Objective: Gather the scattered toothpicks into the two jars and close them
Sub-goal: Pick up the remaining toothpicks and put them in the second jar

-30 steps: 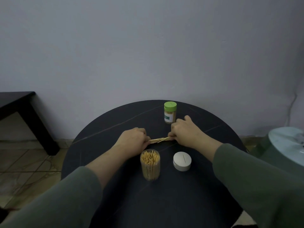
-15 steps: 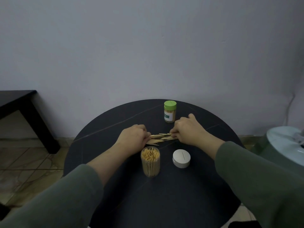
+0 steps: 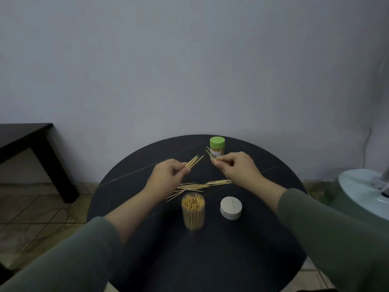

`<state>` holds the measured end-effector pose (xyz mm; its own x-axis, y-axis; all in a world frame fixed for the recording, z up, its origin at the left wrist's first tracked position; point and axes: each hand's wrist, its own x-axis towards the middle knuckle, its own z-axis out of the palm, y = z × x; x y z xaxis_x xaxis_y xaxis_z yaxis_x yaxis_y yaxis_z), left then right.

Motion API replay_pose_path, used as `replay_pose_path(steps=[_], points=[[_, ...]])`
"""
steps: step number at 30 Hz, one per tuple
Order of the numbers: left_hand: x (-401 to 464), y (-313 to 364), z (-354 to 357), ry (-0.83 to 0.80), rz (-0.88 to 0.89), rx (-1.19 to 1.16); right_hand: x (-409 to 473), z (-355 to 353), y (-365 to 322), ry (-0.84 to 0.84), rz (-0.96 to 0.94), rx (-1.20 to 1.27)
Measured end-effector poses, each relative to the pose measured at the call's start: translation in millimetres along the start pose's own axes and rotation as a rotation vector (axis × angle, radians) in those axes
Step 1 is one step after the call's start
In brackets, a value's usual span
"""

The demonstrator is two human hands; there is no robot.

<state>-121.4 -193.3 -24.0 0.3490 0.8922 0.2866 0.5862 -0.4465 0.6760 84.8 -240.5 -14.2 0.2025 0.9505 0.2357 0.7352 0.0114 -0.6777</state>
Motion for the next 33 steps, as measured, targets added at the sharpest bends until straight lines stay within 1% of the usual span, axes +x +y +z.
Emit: replay_pose_path(steps=[3,6,8,10,13,16,21,25,29,33], points=[[-4.1,8.7,-7.2,0.025,-0.081,-0.178,-6.7,1.9,-14.8,0.026,0.034,0.300],[-8.2,17.8,-14.4,0.053,-0.125,-0.325,-16.9,4.3,-32.1,0.037,0.028,0.515],[-12.3,23.5,-16.7,0.055,-0.143,-0.469,-24.6,6.8,-42.2,0.025,0.021,0.618],[-19.8,30.8,-18.5,0.015,-0.156,-0.607,-31.7,9.2,-49.1,0.002,0.023,0.695],[-32.6,38.6,-18.1,-0.061,-0.158,-0.710,-41.9,14.8,-55.5,-0.041,0.038,0.792],[-41.7,37.9,-17.1,-0.063,-0.183,-0.737,-50.7,24.3,-56.4,-0.064,0.067,0.834],[-49.6,30.9,-19.3,-0.117,-0.230,-0.816,-57.7,33.1,-50.9,-0.063,0.077,0.872],[-57.5,21.6,-13.1,-0.166,-0.279,-0.806,-62.6,39.5,-46.6,-0.073,0.095,0.859],[-64.6,21.1,-5.8,-0.148,-0.286,-0.898,-65.3,46.2,-47.3,-0.034,0.121,0.835],[-68.9,18.1,-0.2,-0.118,-0.275,-0.919,-70.2,50.6,-44.9,0.009,0.102,0.765]])
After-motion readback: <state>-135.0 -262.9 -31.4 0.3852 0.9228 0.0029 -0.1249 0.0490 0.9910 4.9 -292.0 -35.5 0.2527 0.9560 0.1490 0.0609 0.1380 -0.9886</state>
